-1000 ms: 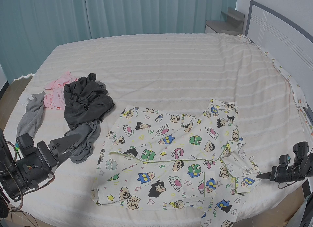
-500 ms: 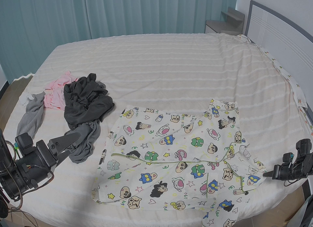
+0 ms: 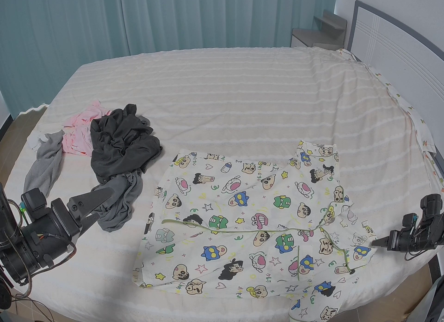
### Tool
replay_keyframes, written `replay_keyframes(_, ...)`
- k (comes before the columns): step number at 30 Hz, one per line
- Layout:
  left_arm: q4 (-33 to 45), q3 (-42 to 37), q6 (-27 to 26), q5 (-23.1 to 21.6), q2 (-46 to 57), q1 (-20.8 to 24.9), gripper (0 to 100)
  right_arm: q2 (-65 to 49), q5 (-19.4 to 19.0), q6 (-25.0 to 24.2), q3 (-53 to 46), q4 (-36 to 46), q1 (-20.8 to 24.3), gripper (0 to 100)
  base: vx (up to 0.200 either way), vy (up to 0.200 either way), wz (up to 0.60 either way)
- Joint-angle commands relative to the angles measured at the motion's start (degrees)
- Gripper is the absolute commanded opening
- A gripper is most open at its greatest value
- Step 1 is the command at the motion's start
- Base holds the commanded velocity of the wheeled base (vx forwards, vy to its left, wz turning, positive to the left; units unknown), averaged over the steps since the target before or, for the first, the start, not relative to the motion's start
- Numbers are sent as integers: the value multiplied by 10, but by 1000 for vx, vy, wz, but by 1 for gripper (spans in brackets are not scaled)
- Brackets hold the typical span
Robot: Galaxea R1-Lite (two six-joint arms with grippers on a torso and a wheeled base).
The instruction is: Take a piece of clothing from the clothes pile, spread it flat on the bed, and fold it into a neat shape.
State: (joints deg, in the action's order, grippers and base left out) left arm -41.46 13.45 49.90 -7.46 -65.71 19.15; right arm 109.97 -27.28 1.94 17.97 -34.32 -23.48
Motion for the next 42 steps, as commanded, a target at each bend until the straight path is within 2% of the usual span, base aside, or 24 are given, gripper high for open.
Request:
replay_keyframes(1, 0, 0, 0, 0, -2, 0, 100, -5, -17, -2, 5, -6, -5, 100, 0, 0, 0)
replay_keyframes(3, 0, 0, 0, 0, -2, 0, 100, -15, -51, -5, 14, -6, -15, 100, 0, 0, 0)
replay_keyframes(5, 0, 0, 0, 0, -2, 0, 100, -17, -61, -7, 16, -6, -17, 100, 0, 0, 0)
replay_keyframes(6, 0, -1, 0, 0, -2, 0, 100, -13, -121, -30, 28, -7, -24, 100, 0, 0, 0)
replay_keyframes(7, 0, -1, 0, 0, -2, 0, 100, -5, -148, -50, 40, -8, -26, 100, 0, 0, 0)
replay_keyframes(8, 0, -1, 0, 0, -2, 0, 100, -5, -148, -50, 40, -8, -26, 100, 0, 0, 0)
replay_keyframes(9, 0, -1, 0, 0, -3, 0, 100, 14, -176, -86, 65, -7, -32, 100, 0, 0, 0)
replay_keyframes(10, 0, -2, 0, 0, -3, 0, 100, 24, -185, -105, 75, -7, -34, 100, 0, 0, 0)
replay_keyframes(13, 0, -3, 0, 0, -4, 1, 100, 61, -196, -140, 108, -8, -35, 100, 0, 0, 0)
replay_keyframes(19, 0, -3, 0, 0, -5, 1, 100, 108, -202, -145, 138, -12, -33, 100, 0, 0, 0)
replay_keyframes(24, 0, -4, 0, -1, -7, 2, 100, 133, -237, -164, 156, -13, -21, 100, 0, 0, 0)
replay_keyframes(28, 0, -4, 0, -1, -7, 2, 100, 132, -240, -191, 156, -14, 0, 100, 0, 0, 0)
replay_keyframes(37, 0, -4, 0, -2, -7, 4, 100, 131, -244, -206, 157, -15, 23, 100, 0, 0, 0)
replay_keyframes(41, 0, -4, 0, -1, -7, 4, 100, 133, -248, -269, 189, -15, 40, 100, 0, 0, 0)
replay_keyframes(42, 0, -4, 0, -1, -7, 4, 100, 133, -248, -269, 189, -15, 40, 100, 0, 0, 0)
